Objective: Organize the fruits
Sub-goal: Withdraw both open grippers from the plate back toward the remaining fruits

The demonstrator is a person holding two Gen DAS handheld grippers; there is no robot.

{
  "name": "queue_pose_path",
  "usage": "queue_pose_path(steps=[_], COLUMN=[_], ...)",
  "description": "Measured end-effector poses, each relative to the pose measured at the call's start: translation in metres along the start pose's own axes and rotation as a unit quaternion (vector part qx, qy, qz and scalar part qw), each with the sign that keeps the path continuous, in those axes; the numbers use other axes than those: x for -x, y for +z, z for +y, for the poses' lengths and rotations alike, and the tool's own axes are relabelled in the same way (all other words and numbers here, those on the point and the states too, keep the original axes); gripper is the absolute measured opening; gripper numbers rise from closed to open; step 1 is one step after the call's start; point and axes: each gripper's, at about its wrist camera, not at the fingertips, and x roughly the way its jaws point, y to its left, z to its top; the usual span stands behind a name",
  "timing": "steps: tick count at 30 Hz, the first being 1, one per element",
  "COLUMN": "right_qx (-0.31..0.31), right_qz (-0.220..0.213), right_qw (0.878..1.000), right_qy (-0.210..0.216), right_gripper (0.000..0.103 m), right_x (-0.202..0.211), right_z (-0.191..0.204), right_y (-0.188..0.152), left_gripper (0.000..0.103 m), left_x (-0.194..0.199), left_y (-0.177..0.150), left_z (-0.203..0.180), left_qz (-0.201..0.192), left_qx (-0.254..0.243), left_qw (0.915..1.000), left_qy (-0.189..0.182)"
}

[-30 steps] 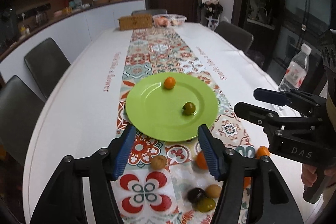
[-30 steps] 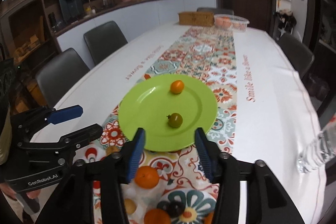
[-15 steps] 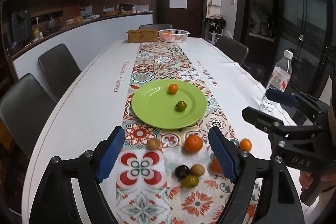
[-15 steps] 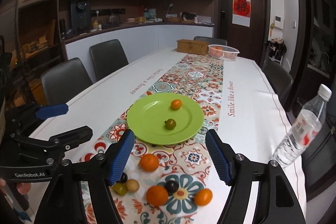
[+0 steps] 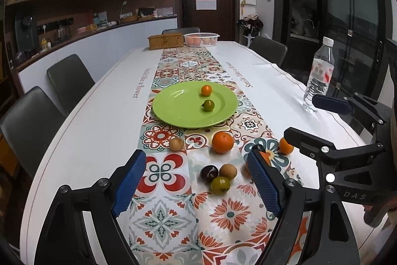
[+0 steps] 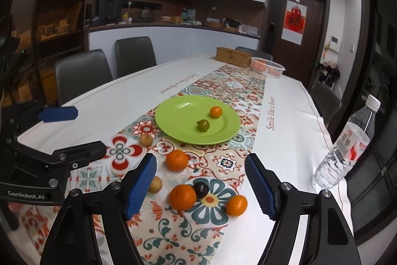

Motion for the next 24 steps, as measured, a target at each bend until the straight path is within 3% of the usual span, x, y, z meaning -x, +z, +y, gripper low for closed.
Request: queue_pose_path(steps=[9, 24], right_qx=[0.055, 0.092], right_qz=[-0.001, 0.043], right_qw=[0.998, 0.994], right_qy=[-0.005, 0.027], right_gripper=[0.074, 0.074], right_x=[0.002, -0.023], right_z=[0.014, 0.016], right_y=[-0.015, -0.040], left_gripper=[0.083, 0.083], left_x=[-0.001, -0.034], left_y=[-0.016, -0.038], left_z=[-0.008, -0.026], left_qz=[-0.008, 0.031], left_qx=[-0.021, -0.071], left_qw=[0.9998, 0.9969], left_qy=[0.003, -0.012])
